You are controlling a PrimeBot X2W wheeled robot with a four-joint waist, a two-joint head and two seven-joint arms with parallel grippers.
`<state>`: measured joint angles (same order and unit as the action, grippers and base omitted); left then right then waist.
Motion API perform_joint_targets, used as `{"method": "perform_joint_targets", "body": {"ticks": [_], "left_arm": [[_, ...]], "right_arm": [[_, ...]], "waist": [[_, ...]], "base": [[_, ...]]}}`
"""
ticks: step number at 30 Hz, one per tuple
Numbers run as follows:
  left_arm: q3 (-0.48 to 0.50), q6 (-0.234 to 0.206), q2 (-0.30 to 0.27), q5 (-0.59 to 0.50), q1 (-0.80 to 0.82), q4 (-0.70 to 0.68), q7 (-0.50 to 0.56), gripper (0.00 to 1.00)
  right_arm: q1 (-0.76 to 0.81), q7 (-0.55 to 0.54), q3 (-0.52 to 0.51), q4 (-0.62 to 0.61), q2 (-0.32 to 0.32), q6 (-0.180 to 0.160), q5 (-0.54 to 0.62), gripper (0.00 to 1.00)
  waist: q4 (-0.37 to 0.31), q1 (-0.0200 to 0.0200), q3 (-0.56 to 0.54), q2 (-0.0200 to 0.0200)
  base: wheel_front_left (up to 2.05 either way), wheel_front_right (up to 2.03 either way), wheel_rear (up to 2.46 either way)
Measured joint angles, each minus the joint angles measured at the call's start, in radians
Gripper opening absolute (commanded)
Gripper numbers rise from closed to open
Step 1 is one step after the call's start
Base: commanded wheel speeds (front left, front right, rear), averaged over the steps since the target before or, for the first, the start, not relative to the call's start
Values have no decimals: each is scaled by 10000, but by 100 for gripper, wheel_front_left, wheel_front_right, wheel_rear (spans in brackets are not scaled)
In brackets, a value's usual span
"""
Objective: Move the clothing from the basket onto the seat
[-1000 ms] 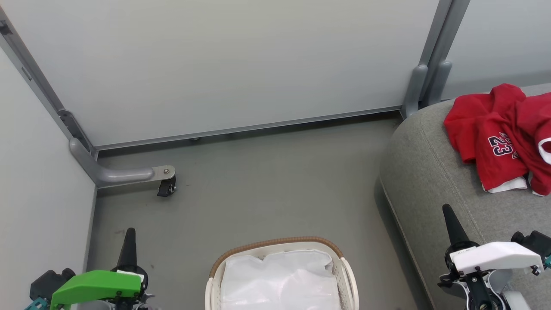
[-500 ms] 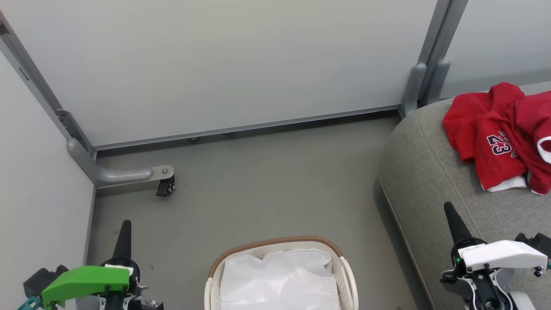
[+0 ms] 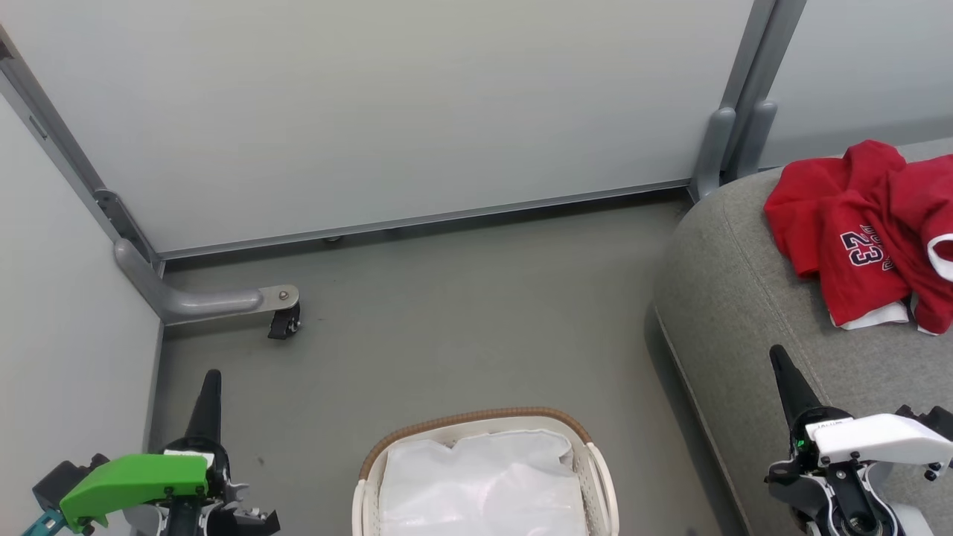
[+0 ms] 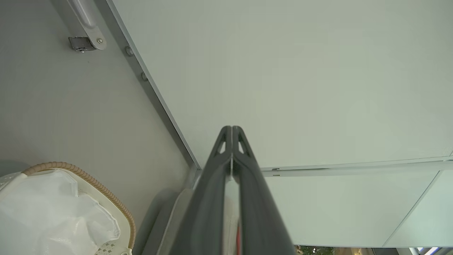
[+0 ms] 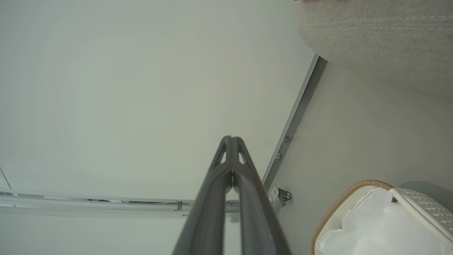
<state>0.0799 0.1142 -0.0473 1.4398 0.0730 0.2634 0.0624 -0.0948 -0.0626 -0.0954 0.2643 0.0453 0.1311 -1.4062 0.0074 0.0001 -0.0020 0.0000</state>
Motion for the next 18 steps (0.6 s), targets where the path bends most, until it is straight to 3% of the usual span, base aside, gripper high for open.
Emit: {"method": "perform_joint_targets", "body": {"ticks": [18], "left_arm": [[217,90,0,1149,200,-105,341,0]], "right_arm": [[-48,-343,-127,-121,12,-2,-1369,0]], "waist": [[-48,0,33,0]], "base": [[0,0,0]]}}
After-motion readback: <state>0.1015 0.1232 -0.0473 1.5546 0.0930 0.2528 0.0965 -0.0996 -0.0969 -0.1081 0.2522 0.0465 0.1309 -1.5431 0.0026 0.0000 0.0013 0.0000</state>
